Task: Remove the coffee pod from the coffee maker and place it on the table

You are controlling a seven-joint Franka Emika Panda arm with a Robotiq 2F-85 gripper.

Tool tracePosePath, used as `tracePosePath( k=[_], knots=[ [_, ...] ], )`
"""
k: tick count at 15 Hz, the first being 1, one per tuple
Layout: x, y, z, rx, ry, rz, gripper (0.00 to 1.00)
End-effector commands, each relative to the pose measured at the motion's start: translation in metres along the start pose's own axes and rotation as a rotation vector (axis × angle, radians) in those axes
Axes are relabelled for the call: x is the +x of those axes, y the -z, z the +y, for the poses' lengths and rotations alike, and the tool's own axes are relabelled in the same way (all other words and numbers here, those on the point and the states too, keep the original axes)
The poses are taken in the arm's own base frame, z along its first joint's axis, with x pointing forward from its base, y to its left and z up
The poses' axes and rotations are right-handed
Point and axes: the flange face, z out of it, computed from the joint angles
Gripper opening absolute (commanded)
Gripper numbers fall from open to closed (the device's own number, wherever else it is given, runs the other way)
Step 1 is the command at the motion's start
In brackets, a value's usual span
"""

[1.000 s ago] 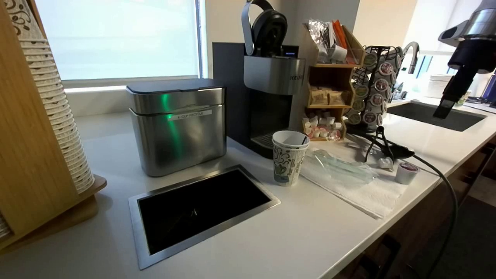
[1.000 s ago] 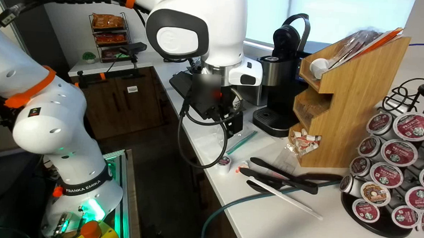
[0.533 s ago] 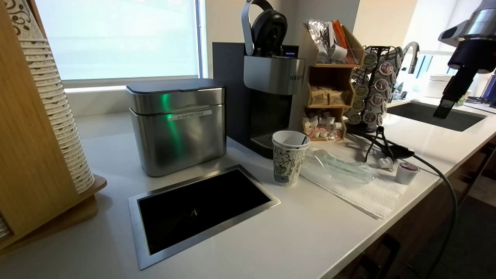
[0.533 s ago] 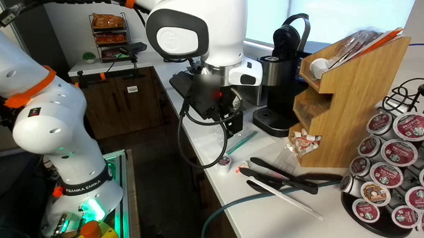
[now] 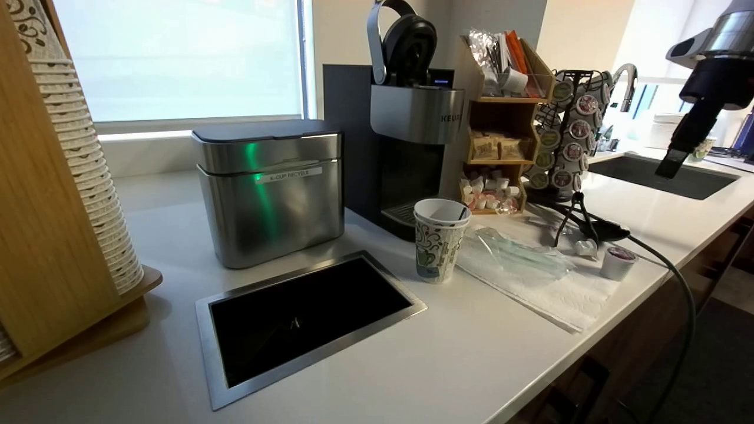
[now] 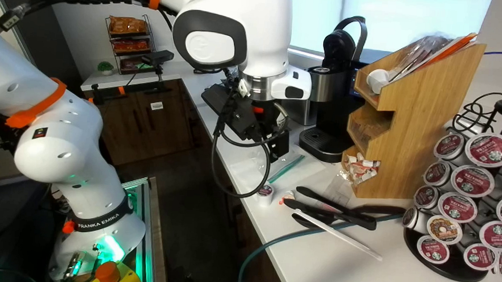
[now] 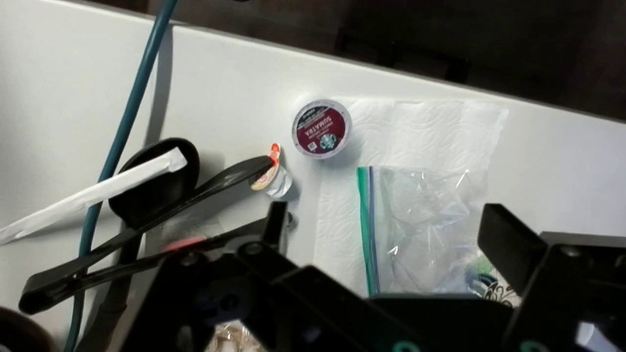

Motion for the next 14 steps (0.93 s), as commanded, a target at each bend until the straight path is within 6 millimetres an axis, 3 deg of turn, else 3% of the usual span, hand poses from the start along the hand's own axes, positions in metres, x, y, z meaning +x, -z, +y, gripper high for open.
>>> tracePosePath(
  k=[1, 4, 8, 11, 12, 14],
  knots=[
    [0.019, 0.015, -0.013, -0.047, 0.008, 0.147, 1.0],
    [0.047, 0.032, -0.039, -0.128, 0.079, 0.279, 1.0],
    [0.083, 0.045, -0.098, -0.185, 0.174, 0.379, 1.0],
    [0.108, 0.067, -0.135, -0.22, 0.198, 0.506, 1.0],
    [0.101, 0.056, -0.121, -0.226, 0.194, 0.451, 1.0],
    [0.11, 0.064, -0.136, -0.229, 0.211, 0.485, 1.0]
  ],
)
